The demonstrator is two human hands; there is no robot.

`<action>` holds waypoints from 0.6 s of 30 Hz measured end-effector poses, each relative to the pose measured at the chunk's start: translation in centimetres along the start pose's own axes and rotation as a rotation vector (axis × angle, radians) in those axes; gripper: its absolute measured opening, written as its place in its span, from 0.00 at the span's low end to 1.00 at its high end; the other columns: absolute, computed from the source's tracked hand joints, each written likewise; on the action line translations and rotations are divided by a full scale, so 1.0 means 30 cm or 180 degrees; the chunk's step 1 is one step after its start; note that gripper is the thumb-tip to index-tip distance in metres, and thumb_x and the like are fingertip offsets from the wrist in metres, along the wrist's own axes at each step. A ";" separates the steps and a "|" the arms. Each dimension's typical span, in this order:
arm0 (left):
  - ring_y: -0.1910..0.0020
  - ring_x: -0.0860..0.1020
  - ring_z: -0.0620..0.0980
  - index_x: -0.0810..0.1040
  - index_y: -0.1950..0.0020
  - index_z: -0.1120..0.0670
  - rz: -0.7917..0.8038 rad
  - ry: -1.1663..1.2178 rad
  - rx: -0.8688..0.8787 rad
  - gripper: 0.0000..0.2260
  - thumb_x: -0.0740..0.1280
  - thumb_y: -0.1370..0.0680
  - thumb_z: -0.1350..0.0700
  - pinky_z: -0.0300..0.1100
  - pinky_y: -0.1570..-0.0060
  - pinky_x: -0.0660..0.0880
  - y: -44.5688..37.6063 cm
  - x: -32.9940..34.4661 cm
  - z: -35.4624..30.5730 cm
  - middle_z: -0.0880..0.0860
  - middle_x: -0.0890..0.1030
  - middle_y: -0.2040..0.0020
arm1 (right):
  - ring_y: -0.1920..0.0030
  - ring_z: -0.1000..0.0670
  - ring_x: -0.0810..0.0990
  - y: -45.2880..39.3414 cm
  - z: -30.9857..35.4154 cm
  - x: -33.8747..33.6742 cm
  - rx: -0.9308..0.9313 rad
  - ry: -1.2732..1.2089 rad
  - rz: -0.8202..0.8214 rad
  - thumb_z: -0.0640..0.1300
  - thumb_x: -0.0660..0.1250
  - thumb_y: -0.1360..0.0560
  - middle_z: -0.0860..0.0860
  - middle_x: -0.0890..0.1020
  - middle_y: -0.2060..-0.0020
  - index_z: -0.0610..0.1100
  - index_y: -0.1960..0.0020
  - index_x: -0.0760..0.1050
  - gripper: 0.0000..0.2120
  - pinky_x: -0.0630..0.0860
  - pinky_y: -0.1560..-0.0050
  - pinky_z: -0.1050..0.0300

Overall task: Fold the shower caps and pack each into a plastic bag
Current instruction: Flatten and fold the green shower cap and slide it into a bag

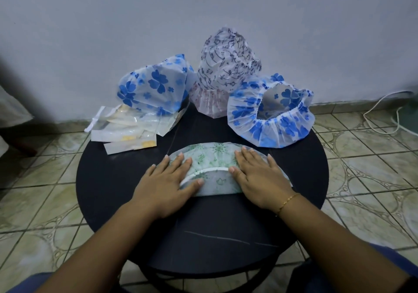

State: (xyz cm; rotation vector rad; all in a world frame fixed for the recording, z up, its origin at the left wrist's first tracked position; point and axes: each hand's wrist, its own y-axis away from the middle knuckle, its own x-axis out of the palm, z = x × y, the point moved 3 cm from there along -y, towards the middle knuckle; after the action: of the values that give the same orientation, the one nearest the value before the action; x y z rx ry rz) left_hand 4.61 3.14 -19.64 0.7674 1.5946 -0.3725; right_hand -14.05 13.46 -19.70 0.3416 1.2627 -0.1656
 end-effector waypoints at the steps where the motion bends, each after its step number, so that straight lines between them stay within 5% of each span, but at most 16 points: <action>1: 0.24 0.43 0.44 0.44 0.25 0.37 -0.0073 -0.0030 0.0007 0.27 0.42 0.22 0.34 0.47 0.26 0.42 0.017 -0.006 0.006 0.39 0.43 0.23 | 0.25 0.56 0.38 0.002 0.002 -0.002 -0.0095 0.0081 -0.0042 0.59 0.40 0.20 0.55 0.42 0.24 0.51 0.24 0.41 0.27 0.34 0.27 0.49; 4: 0.28 0.57 0.44 0.56 0.26 0.35 -0.0387 -0.0267 -0.0029 0.22 0.42 0.20 0.42 0.49 0.28 0.43 0.076 -0.044 0.033 0.40 0.58 0.25 | 0.24 0.53 0.41 -0.006 0.023 -0.014 -0.0447 0.0448 -0.0327 0.58 0.45 0.19 0.53 0.47 0.23 0.51 0.24 0.49 0.26 0.38 0.27 0.46; 6: 0.34 0.63 0.43 0.65 0.31 0.34 -0.0539 -0.0352 -0.0154 0.19 0.48 0.21 0.43 0.51 0.28 0.40 0.110 -0.072 0.052 0.39 0.69 0.35 | 0.27 0.45 0.59 -0.014 0.062 -0.025 -0.0596 0.0632 -0.0929 0.58 0.57 0.23 0.48 0.63 0.27 0.52 0.30 0.68 0.23 0.55 0.32 0.41; 8: 0.39 0.65 0.43 0.72 0.37 0.33 -0.0681 -0.0441 -0.0265 0.16 0.54 0.22 0.41 0.52 0.29 0.38 0.137 -0.094 0.067 0.40 0.71 0.47 | 0.40 0.42 0.73 -0.020 0.105 -0.039 -0.0414 0.0571 -0.1491 0.53 0.68 0.28 0.45 0.77 0.40 0.49 0.43 0.79 0.16 0.67 0.45 0.44; 13: 0.41 0.64 0.42 0.80 0.51 0.38 -0.0941 -0.0370 -0.0058 0.23 0.55 0.34 0.28 0.47 0.31 0.41 0.155 -0.099 0.113 0.38 0.70 0.51 | 0.34 0.50 0.66 -0.092 0.160 -0.011 -0.0086 0.0048 -0.1060 0.56 0.54 0.21 0.52 0.70 0.35 0.53 0.32 0.67 0.19 0.60 0.39 0.51; 16: 0.31 0.62 0.47 0.79 0.53 0.42 -0.1215 -0.0024 0.0594 0.24 0.55 0.34 0.29 0.41 0.33 0.51 0.146 -0.068 0.114 0.42 0.71 0.36 | 0.27 0.53 0.57 -0.137 0.191 0.005 -0.0189 -0.0416 -0.0661 0.58 0.51 0.20 0.53 0.62 0.27 0.52 0.28 0.62 0.23 0.48 0.29 0.45; 18: 0.24 0.49 0.44 0.75 0.41 0.41 -0.1122 0.0049 0.0966 0.23 0.55 0.29 0.33 0.42 0.28 0.47 0.137 -0.045 0.098 0.44 0.59 0.25 | 0.25 0.52 0.49 -0.151 0.193 0.016 -0.0203 -0.0354 -0.0486 0.58 0.50 0.20 0.53 0.56 0.25 0.52 0.27 0.59 0.24 0.40 0.28 0.42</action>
State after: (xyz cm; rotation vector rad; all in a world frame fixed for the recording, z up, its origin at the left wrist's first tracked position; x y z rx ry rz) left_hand 9.54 3.89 -18.10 0.7143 1.7109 -0.8811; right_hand -10.07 7.28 -19.38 0.1784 1.1811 -0.2703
